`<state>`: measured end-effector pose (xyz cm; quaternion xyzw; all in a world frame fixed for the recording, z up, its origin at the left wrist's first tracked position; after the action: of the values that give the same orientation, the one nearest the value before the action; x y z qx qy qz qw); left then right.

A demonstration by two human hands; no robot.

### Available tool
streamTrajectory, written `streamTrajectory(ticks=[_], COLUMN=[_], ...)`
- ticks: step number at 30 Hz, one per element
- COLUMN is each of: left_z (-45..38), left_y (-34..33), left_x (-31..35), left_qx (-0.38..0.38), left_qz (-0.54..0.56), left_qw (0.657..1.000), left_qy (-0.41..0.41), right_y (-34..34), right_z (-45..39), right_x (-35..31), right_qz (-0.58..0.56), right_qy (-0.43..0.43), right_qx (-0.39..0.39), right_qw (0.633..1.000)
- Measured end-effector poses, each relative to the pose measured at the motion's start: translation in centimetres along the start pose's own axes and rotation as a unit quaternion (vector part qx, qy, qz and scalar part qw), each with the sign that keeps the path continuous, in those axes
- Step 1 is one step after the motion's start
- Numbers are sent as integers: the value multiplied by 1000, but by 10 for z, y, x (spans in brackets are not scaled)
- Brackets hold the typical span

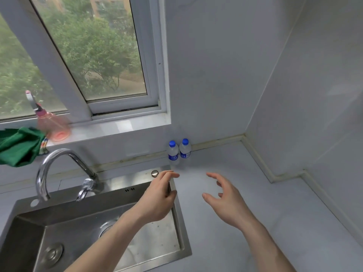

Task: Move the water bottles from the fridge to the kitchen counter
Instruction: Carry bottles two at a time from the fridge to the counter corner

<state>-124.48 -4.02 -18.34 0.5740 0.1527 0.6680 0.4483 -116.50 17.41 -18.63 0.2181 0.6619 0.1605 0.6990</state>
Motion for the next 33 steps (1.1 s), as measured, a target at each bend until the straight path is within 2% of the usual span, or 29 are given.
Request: streamTrajectory(ticks=[9, 16, 23, 29, 33], left_z=[27, 50, 92, 156, 203], left_y=[-32, -61, -93, -119, -132], left_x=[19, 64, 56, 38, 51], left_qx=[-90, -158, -241, -319, -376], left_qz=[-72, -123, -115, -96, -116], left_qw=[992, 964, 921, 881, 833], left_qy=[-53, -174, -284, -336, -389], right_y=[8, 12, -33, -76, -96], right_z=[94, 174, 276, 360, 421], right_x=[17, 17, -11, -45, -73], right_qz=[-6, 16, 46, 61, 64], right_qy=[-57, -132, -231, -289, -317], right_qx=[78, 191, 284, 362, 443], right_qw=[995, 973, 929, 884, 836])
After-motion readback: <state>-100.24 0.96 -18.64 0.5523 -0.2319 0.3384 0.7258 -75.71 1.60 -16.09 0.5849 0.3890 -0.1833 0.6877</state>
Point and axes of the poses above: each hand's wrist, its own z-axis away from the middle knuckle, its own y-axis out of the back of the hand, x = y × z, the point moved 5 cm from there along -z, towards the middle knuckle, and after that the axes turned 15 degrees about y, right-handed, at the moved point
